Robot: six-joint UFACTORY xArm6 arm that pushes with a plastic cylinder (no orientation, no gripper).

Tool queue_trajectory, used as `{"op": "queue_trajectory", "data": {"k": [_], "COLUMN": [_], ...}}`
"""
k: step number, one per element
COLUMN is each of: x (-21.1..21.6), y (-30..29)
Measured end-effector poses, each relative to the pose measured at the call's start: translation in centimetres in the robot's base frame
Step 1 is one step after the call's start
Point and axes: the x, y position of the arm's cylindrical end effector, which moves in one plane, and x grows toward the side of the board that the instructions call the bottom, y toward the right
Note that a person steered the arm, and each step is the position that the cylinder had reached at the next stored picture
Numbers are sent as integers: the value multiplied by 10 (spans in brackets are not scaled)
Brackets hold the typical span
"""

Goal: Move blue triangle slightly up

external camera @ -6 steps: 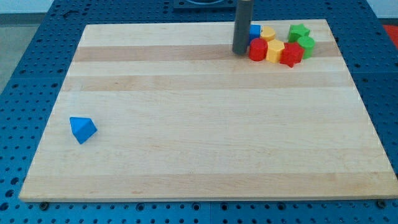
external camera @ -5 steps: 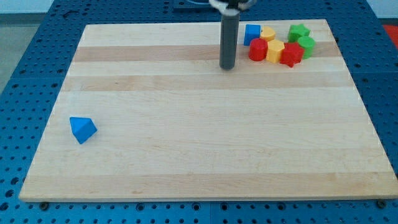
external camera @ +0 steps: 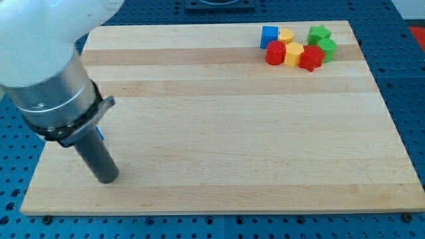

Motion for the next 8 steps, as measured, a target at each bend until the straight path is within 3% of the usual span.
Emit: {"op": "queue_trajectory", "data": {"k": [6, 7, 8], "x": [-3, -17, -64], "y": [-56, -50, -46]}}
